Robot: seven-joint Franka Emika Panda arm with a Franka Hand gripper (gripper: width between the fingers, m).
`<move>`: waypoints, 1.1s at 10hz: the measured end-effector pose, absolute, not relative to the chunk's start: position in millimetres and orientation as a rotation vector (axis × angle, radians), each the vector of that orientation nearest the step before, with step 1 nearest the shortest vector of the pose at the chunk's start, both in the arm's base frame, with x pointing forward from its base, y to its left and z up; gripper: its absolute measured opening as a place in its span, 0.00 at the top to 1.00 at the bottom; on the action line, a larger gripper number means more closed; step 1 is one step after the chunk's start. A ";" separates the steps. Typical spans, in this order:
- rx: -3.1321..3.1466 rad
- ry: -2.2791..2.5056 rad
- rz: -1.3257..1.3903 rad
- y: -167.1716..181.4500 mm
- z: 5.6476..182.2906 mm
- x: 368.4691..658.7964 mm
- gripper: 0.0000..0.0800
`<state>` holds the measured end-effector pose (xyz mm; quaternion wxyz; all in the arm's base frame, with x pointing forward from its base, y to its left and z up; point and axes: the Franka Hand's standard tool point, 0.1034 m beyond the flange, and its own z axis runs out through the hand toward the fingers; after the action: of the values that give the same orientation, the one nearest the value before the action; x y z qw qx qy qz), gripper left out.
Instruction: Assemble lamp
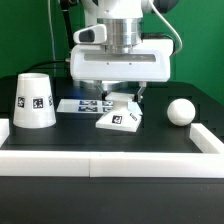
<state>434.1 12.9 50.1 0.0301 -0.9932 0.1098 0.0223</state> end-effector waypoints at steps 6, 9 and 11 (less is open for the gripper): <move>-3.066 0.274 0.069 13.2 50.3 437.2 0.33; -3.065 0.091 0.012 19.1 51.1 477.0 0.33; -3.056 0.037 -0.028 27.7 49.8 501.8 0.33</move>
Offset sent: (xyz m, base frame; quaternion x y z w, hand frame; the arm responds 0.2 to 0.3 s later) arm 0.0000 0.0000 0.0000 0.0000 0.0000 0.0000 1.0000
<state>501.8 27.7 49.8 0.0424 -0.9990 0.0121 -0.0093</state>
